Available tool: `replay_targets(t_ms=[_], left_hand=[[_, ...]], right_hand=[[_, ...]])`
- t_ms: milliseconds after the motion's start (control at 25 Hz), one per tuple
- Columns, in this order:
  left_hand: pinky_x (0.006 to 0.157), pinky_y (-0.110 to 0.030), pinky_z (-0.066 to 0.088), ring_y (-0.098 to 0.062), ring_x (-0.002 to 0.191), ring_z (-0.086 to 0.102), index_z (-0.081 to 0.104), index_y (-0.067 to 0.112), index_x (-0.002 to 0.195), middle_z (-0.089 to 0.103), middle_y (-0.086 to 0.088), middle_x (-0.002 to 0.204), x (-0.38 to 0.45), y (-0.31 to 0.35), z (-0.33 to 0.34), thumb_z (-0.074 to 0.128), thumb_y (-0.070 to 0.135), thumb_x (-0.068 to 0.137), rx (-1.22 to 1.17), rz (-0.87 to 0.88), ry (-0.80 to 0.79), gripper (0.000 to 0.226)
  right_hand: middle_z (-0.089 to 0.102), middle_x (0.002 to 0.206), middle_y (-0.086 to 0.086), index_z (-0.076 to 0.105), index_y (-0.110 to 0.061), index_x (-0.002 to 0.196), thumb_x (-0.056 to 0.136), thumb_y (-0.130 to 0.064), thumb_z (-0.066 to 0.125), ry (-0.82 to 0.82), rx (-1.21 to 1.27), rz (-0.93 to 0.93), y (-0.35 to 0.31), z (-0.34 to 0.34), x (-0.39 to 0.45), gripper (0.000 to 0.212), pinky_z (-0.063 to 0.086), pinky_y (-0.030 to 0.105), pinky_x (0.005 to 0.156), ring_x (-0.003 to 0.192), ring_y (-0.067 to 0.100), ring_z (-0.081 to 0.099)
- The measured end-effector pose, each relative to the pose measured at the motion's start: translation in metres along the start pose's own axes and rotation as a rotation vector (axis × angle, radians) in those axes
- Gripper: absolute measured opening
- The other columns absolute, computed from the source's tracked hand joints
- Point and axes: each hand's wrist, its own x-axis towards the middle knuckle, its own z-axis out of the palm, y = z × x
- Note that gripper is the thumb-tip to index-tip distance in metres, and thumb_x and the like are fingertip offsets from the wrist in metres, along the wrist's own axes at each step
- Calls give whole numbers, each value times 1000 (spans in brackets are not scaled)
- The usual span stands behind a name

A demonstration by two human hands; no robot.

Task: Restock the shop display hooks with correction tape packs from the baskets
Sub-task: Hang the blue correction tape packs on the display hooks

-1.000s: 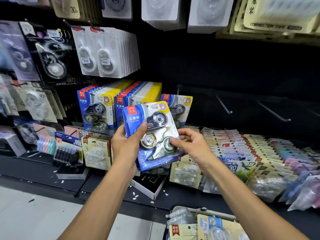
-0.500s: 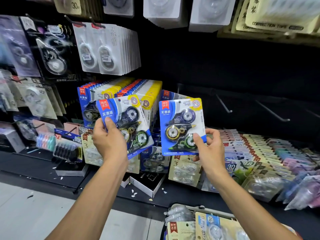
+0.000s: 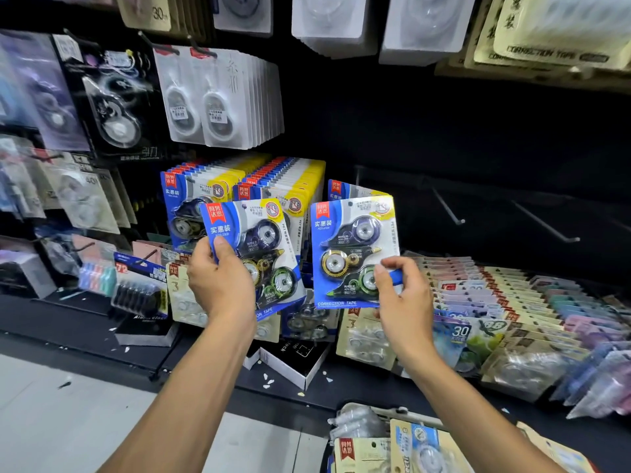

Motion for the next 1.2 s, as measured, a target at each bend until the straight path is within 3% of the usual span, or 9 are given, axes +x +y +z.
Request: replay_targets(t_ms=[160,360,440,520,720,840,960,1040,1200], left_hand=[[69,-36,34,-18,65,40,57,15,90,51,3,77,1,-1,0,44,28,107,-12,-6,-7,25],[68,-35,36,-15,65,43,59,18,92,57,-2,89,0,2,0,43,29,108,-18,4,-20,25],[68,-35,36,-15,65,43,59,18,91,57,-3,90,-1,3,0,43,29,108,-13,2,-18,25],[66,-34,35,-15,63,43,58,17,90,56,-2,87,-2,5,-1,42,29,108,-13,4,-15,26],[56,-33,31,-14,60,40,60,18,89,51,5,72,-13,10,0,44,28,108,-9,-29,-94,26],[54,-25,32,-9,59,40,60,20,83,53,9,68,-18,9,5,48,25,107,-87,-104,-232,28],[56,-15,43,-5,67,52,65,20,87,64,12,78,-22,9,11,50,23,107,-159,-168,-333,25],[62,-16,47,-5,72,57,66,22,85,67,13,80,-25,10,15,52,21,106,-189,-227,-359,25],[89,-42,52,-19,87,60,72,23,77,72,3,86,-24,3,19,56,23,104,-234,-266,-435,31]], right_hand=[[58,96,-19,58,-31,111,102,-37,53,98,19,33,-1,2,-5,13,44,28,70,84,1,54],[59,95,-14,57,-32,113,103,-34,52,51,65,71,-2,5,-12,12,47,35,67,78,10,57],[62,99,-6,54,-38,117,103,-27,51,-17,50,117,0,8,-7,18,50,43,66,75,18,60],[61,123,1,51,-41,128,100,-14,52,-139,42,196,0,12,7,39,51,37,65,81,19,61],[40,154,5,40,-35,151,99,-3,52,-401,111,489,-19,15,66,63,52,36,83,106,24,59],[42,153,2,36,-40,152,99,-15,57,-470,38,544,-14,18,80,61,51,40,84,119,27,53],[47,146,-2,48,-31,144,97,-41,60,-386,-65,291,-9,21,61,50,42,37,104,132,19,46],[64,127,-1,67,-24,122,100,-45,54,-402,150,181,-12,16,37,33,46,25,91,116,14,58],[73,96,24,73,-12,103,95,-49,60,-562,364,141,-3,-3,12,40,50,31,67,81,26,66]])
